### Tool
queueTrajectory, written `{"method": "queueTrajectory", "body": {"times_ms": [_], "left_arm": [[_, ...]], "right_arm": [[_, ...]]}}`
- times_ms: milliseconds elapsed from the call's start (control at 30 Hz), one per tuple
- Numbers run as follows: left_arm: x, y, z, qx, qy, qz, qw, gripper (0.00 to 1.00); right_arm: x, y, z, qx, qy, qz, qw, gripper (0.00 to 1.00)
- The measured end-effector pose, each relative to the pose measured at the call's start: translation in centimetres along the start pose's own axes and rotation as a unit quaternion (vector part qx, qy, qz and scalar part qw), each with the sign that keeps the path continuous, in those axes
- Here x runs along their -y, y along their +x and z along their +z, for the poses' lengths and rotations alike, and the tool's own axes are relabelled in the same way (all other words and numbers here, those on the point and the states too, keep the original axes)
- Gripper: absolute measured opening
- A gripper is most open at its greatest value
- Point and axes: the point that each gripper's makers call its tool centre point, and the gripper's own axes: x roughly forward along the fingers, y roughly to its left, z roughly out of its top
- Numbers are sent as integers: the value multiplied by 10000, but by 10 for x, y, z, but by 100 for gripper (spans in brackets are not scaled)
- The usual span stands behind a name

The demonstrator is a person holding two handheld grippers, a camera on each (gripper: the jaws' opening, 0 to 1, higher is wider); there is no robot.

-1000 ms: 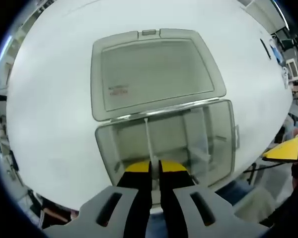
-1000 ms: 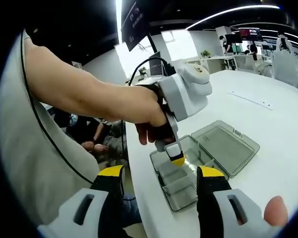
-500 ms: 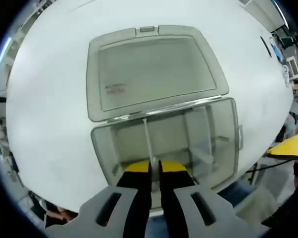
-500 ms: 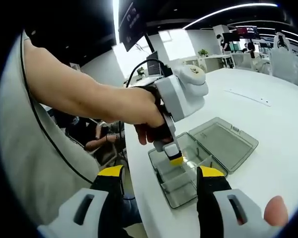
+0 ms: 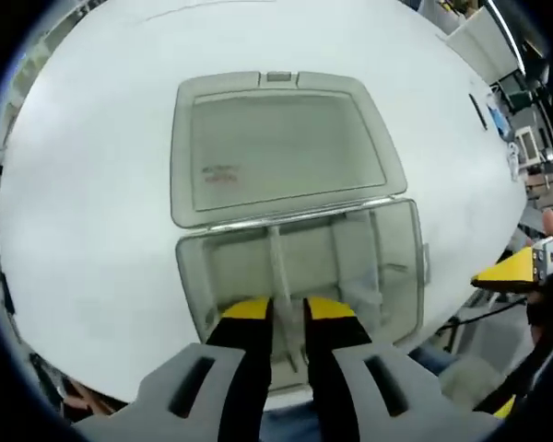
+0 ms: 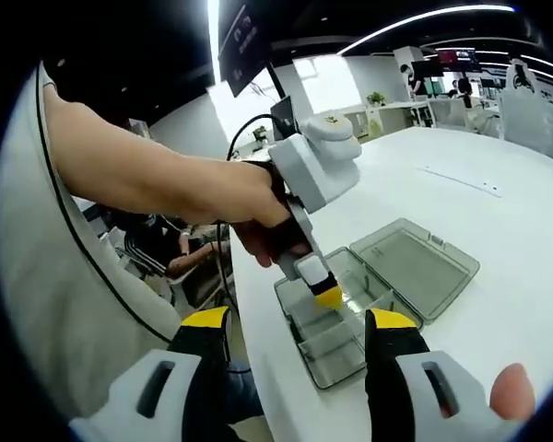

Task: Insert the divider into the dual guide fixture by aligning both edges with the guide slots and pushing it downward to the bottom, including one-sided entry, uneven engagement, binding, and posture correction.

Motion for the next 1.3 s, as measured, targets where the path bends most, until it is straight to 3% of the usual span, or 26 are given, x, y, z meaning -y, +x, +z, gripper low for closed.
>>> {"method": "queueTrajectory", "body": {"times_ms": [200,400,1033,1200,1300], "left_arm": [[3,-5,-6,12,8,-79,10000,10],[2,-6,-10,-6,-45,-103,9999,3],[3,-3,-12,-111,324,277,9990,0],[2,-4,-12,-34,218,138,9997,0],[4,-6,-11,74,384,70,9992,2]], "right_arm": [[-1,0,0,13,-7,-4,10000,55],[-3,0,0,12,-4,2,10000,56],[-8,-2,-6,-68,-7,-26,10000,55],[-8,-3,-8,-94,2,-33,10000,55],[-7,-3,-9,-124,-7,-38,9999,55]]}}
